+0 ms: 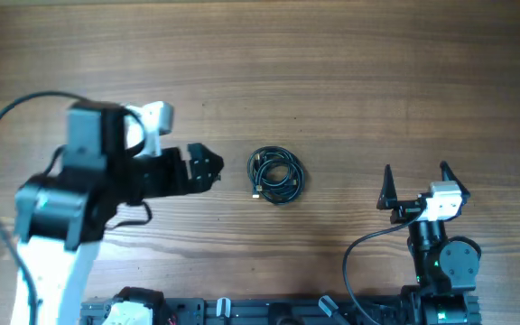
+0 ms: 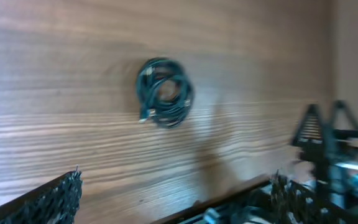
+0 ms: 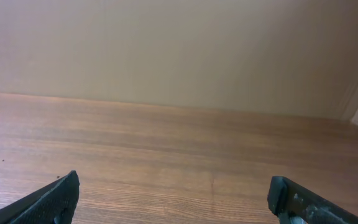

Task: Untangle cables
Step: 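Move the left gripper over the coiled black cable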

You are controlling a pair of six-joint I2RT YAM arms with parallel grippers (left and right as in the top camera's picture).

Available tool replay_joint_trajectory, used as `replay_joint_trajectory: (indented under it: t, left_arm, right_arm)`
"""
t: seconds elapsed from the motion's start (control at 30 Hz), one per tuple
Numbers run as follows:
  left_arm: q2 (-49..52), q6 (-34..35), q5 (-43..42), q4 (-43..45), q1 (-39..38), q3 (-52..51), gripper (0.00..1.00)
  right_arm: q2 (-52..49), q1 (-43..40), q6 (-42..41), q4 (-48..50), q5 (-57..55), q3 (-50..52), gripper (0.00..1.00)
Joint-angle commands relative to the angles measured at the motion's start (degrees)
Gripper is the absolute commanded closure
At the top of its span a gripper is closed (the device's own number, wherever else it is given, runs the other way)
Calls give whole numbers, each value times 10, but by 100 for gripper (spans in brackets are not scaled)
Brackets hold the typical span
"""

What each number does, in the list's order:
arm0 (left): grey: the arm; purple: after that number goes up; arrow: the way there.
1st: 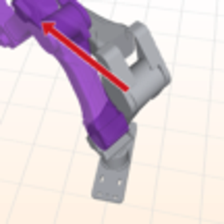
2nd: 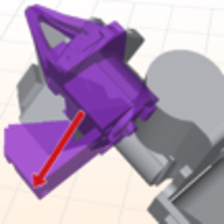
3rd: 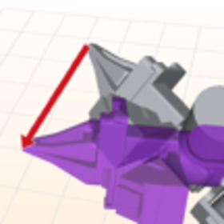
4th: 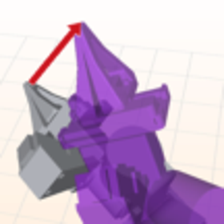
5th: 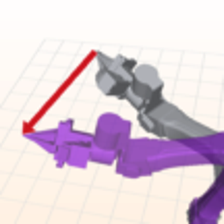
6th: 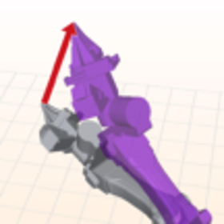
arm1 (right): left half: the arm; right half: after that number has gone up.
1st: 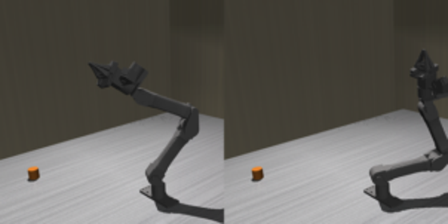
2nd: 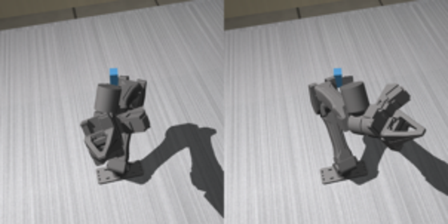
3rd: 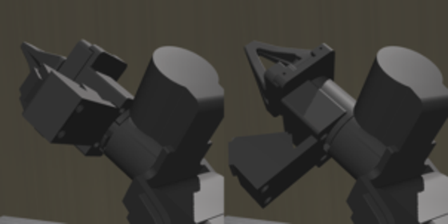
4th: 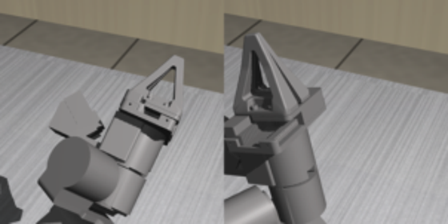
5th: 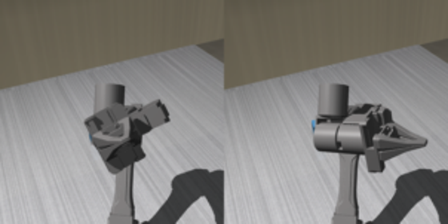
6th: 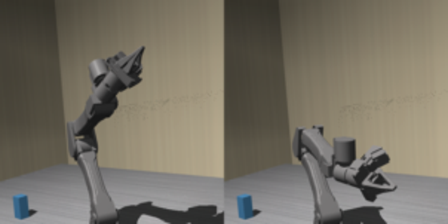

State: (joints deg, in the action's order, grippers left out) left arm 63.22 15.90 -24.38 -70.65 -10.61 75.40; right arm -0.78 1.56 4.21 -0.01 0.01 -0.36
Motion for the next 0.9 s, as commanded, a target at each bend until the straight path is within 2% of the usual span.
replay_joint_trajectory:
  t: [0.0,0.3,0.87]
  left_arm:
    - [38,43,112,2,-55,15,0]
    - [66,43,115,45,-72,15,0]
    - [67,43,114,44,-72,14,0]
  right_arm:
    - [3,-3,3,2,9,1,0]
    - [3,-3,3,2,9,1,0]
    - [3,-3,3,2,9,1,0]
